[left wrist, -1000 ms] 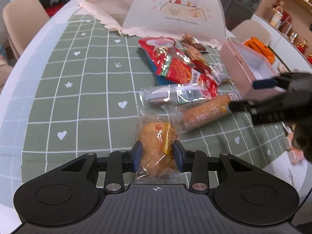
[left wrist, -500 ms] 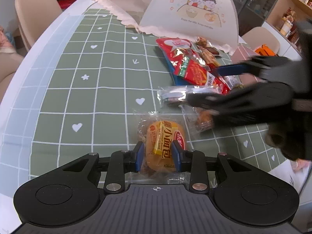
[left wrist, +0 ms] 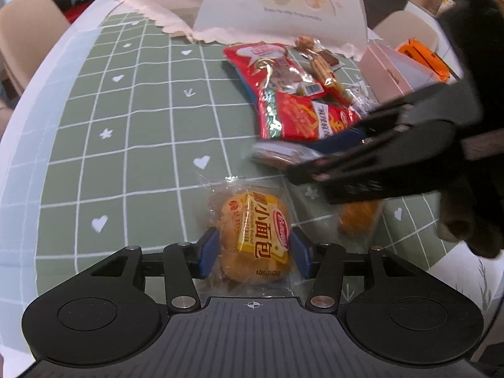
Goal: Organize snacks
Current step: 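Grasp the blue-wrapped chocolate lollipop with the right gripper while the left gripper lifts the bun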
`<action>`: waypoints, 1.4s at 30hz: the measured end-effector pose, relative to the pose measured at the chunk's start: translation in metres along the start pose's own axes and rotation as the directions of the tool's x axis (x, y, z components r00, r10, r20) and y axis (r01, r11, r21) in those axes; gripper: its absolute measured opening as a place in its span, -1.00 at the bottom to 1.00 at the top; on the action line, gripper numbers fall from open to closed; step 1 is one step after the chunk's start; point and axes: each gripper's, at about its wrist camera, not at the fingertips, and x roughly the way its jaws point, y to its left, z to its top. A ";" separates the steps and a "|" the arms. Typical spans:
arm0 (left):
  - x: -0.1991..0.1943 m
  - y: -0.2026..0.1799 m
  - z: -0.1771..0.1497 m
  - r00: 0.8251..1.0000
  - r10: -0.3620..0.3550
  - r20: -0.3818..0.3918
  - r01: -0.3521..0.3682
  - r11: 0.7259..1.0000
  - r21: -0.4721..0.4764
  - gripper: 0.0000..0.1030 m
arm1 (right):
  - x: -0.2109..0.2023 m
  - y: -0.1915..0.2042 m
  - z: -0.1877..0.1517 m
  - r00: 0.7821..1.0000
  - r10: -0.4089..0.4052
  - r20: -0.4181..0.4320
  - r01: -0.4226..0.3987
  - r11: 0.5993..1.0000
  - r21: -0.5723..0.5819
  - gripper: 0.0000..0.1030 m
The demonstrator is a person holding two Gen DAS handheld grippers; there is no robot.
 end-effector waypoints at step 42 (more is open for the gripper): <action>-0.005 -0.089 -0.008 0.982 0.150 0.115 -0.181 0.917 0.356 0.24 | -0.096 -0.042 -0.212 0.920 -0.385 0.068 0.326 0.851 0.411 0.67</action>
